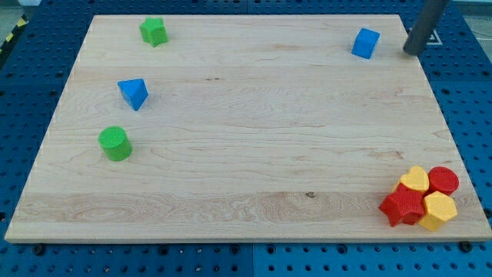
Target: Place the blue triangle above the green circle
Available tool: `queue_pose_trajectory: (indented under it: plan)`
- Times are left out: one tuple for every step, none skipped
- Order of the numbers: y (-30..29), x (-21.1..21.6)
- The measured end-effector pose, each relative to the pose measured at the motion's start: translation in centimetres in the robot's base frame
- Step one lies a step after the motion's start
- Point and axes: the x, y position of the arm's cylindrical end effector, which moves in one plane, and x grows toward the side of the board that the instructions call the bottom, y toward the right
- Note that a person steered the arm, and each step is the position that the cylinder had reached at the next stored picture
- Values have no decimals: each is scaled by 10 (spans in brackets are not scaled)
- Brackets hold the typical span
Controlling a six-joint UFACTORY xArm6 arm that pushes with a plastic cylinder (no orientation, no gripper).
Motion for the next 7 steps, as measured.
queue_pose_trajectory:
  plan:
    - [-69, -9]
    - [-142, 46]
    - [-181, 85]
    - [-226, 64]
    - [-330, 85]
    - [-449, 104]
    - [-554, 104]
